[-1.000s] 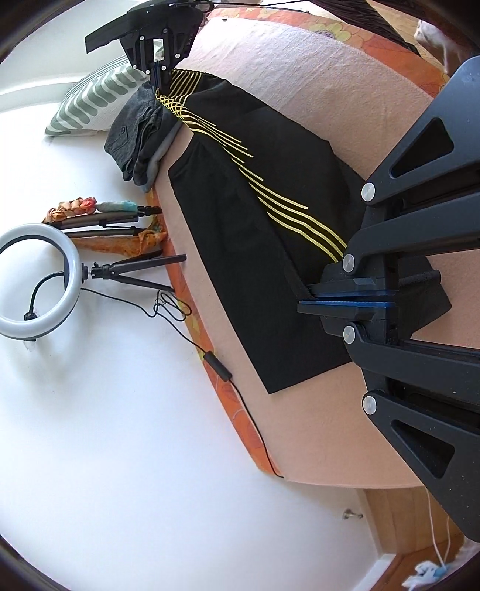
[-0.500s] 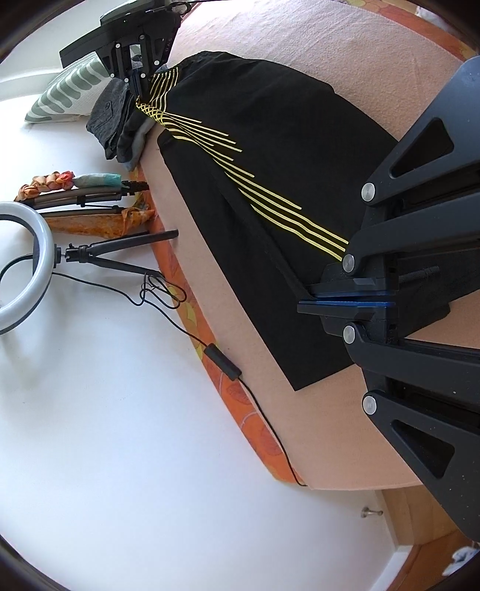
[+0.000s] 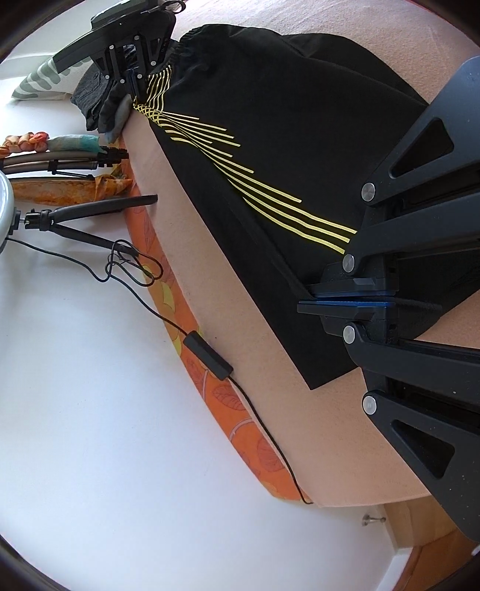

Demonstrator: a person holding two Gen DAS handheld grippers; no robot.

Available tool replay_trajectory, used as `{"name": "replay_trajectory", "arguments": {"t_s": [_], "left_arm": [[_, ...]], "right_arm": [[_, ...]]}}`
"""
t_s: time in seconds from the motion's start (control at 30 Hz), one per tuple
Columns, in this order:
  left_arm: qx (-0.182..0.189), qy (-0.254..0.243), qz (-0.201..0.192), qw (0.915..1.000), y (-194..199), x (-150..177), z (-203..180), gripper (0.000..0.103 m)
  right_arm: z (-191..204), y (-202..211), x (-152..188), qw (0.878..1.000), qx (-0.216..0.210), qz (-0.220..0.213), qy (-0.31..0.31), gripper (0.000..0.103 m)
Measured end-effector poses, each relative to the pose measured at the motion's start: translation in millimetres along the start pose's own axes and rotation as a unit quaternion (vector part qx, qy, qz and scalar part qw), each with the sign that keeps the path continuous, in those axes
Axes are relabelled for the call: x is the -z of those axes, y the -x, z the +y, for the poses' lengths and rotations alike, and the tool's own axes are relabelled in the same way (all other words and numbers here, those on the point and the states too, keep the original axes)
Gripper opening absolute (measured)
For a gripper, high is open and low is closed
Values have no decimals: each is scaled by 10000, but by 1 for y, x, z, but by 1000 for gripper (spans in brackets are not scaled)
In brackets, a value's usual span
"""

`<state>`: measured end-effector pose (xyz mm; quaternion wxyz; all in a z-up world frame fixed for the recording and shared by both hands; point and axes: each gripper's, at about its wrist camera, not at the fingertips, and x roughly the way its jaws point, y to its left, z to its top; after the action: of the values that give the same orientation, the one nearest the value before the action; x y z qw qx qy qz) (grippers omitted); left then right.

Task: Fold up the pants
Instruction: 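Lay the folded edge down flat with both grippers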

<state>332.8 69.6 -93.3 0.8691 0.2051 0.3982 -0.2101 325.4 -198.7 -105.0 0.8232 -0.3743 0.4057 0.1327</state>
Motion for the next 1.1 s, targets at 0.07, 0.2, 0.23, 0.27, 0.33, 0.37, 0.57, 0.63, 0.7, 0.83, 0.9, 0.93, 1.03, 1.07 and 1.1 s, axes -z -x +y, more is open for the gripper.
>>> {"name": "replay_trajectory", "arguments": {"t_s": [0.07,0.2,0.23,0.27,0.33,0.37,0.57,0.63,0.7,0.83,0.9,0.93,1.03,1.07,1.1], "left_arm": [[14,-28,67,10000,-8,-2,2,0],[28,-86,194,9998,-23,-5,5,0],[9,-127,228,9997,-27,-6,6,0],[5,-163,268,9995,-30,-6,8,0],[-9,-165,346,9993,-37,-6,11,0],[52,-131,407,9991,-40,-6,13,0],[-148,-74,613,9980,-50,-5,31,4],[-109,167,627,9978,-51,-4,44,4],[-94,319,584,9977,-49,-1,53,4],[91,741,416,9963,-39,5,71,4],[275,1042,413,9933,-36,7,80,10],[280,1163,412,9920,-35,7,83,21],[453,1097,281,9925,-30,12,82,26],[382,907,319,9946,-31,14,77,26],[342,722,402,9960,-34,15,72,26]], "right_arm": [[0,-9,-3,10000,-35,79,30,2],[-4,-29,-10,9996,-157,215,-30,2],[-4,-33,-11,9996,-169,245,-19,2],[-3,-37,-12,9994,-188,275,-5,2],[-1,-43,-14,9993,-206,316,36,2],[0,-46,-14,9992,-216,339,56,2],[3,-58,-15,9986,-243,461,107,2],[3,-59,-16,9986,-245,468,99,2],[2,-61,-17,9986,-245,467,67,2],[4,-64,-18,9984,-211,488,175,2],[5,-63,-17,9984,-221,497,180,2],[4,-64,-17,9984,-230,494,172,2],[3,-64,-17,9984,-260,490,142,2],[3,-64,-17,9983,-274,492,128,2],[3,-64,-17,9983,-280,492,121,2]]}}
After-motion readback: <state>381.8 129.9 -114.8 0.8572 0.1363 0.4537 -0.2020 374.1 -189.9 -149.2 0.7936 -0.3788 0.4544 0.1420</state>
